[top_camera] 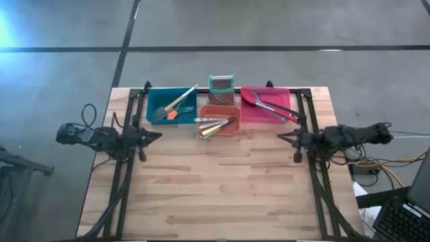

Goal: Pick & Place Kitchen Items
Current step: Return to Home Position

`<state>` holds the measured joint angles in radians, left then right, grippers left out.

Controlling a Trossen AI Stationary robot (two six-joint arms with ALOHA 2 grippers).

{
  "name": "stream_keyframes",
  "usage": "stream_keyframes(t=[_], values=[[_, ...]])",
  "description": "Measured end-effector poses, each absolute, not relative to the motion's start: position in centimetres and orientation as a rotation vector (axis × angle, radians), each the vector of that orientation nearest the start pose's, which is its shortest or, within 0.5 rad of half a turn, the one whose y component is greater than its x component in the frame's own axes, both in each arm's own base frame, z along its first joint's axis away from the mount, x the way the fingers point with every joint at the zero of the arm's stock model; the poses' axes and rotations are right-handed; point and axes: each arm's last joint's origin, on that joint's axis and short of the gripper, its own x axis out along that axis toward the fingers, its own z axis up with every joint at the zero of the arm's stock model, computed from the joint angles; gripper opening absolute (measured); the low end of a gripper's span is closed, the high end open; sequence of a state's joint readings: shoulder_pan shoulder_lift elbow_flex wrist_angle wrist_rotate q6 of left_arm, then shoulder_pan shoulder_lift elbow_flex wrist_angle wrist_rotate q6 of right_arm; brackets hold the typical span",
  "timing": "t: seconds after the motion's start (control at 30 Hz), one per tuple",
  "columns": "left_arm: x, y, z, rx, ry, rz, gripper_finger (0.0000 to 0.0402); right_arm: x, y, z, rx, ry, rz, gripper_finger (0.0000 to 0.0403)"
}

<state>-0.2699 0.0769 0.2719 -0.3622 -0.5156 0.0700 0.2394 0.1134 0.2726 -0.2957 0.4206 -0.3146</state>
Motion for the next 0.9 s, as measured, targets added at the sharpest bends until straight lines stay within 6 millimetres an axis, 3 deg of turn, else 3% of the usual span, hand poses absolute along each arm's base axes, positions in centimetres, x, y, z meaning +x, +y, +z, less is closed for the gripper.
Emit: stream_keyframes(t=[0.5, 0.73, 0.9], values=[[8.8, -1.0, 16.3, 0.2, 0.319, 0.232, 0.0015, 9.7, 1.2, 17.3, -0.311, 0.338, -0.145, 0.0009], [8.8, -1.0, 16.4, 0.203, 0.327, 0.228, 0.0014, 9.8, 1.2, 15.6, -0.325, 0.386, -0.14, 0.0009], [8.8, -1.0, 16.3, 0.206, 0.336, 0.227, 0.0014, 9.8, 1.2, 15.6, -0.327, 0.395, -0.139, 0.0009]])
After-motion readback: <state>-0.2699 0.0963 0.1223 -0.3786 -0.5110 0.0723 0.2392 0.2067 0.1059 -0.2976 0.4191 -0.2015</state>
